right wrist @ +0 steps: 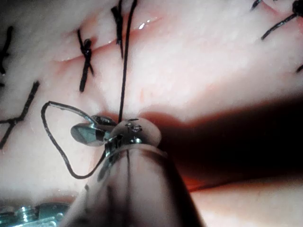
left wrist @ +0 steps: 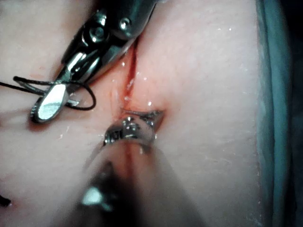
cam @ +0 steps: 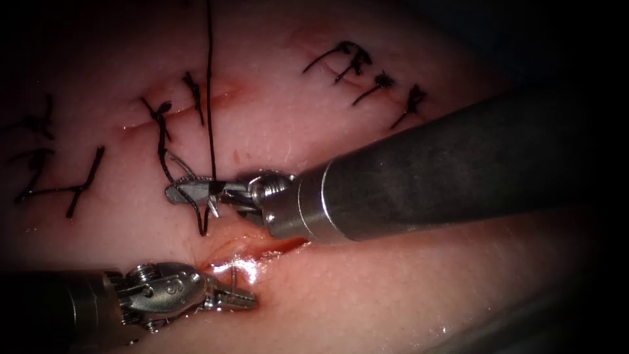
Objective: Wound Closure
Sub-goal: Use the right gripper to drive the needle through the top of the wound
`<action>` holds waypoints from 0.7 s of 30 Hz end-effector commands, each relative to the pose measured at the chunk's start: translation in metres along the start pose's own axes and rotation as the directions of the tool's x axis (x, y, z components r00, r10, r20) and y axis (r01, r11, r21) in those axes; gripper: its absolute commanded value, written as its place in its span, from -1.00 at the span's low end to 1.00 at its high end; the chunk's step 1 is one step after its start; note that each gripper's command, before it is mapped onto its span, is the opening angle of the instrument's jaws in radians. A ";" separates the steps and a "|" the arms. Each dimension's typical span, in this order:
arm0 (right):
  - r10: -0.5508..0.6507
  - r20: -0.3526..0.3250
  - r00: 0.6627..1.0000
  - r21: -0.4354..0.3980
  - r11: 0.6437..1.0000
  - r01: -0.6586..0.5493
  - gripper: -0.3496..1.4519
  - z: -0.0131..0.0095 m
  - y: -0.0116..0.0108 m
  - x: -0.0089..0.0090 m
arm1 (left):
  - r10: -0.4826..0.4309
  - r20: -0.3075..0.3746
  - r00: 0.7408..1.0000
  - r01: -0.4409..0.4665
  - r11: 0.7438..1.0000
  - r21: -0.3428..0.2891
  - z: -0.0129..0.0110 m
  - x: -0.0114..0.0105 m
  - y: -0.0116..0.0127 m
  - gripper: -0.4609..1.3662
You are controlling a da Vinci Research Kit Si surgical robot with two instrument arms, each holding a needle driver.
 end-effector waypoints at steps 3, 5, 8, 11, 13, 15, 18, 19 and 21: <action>-0.047 -0.060 0.997 0.044 0.998 0.050 -1.00 -0.0002 0.0003 0.0013 | 0.005 0.000 1.000 -0.005 1.000 0.000 0.0019 0.0005 -0.0001 -0.55; -0.055 -0.078 0.995 0.055 0.997 0.060 -0.78 -0.0002 0.0004 0.0020 | 0.005 0.000 1.000 -0.005 1.000 0.000 0.0019 0.0005 -0.0001 -0.55; -0.198 -0.113 0.974 0.036 0.979 0.203 0.13 -0.0003 0.0001 0.0034 | 0.005 0.000 1.000 -0.005 1.000 0.000 0.0019 0.0005 -0.0001 -0.55; -0.308 -0.154 0.939 0.000 0.950 0.312 0.29 -0.0008 -0.0008 0.0051 | 0.005 0.000 1.000 -0.005 1.000 0.000 0.0019 0.0005 -0.0001 -0.55; -0.417 -0.173 0.892 -0.031 0.908 0.418 0.14 -0.0014 -0.0014 0.0066 | 0.004 0.000 1.000 -0.004 1.000 0.000 0.0019 0.0005 -0.0001 -0.55; -0.511 -0.181 0.840 -0.070 0.859 0.507 -0.13 -0.0020 -0.0020 0.0081 | 0.010 0.000 1.000 -0.010 1.000 0.000 0.0019 0.0005 0.0000 -0.54; -0.617 -0.165 0.770 -0.142 0.787 0.601 -0.16 -0.0028 -0.0024 0.0105 | 0.010 0.000 1.000 -0.010 1.000 0.000 0.0019 0.0005 0.0000 -0.55; -0.646 -0.154 0.747 -0.162 0.763 0.626 -0.16 -0.0033 -0.0025 0.0112 | 0.010 0.000 1.000 -0.010 1.000 0.000 0.0019 0.0005 0.0000 -0.55; -0.682 -0.144 0.717 -0.185 0.730 0.658 -0.24 -0.0040 -0.0025 0.0123 | 0.010 0.000 1.000 -0.010 1.000 0.000 0.0019 0.0005 0.0000 -0.56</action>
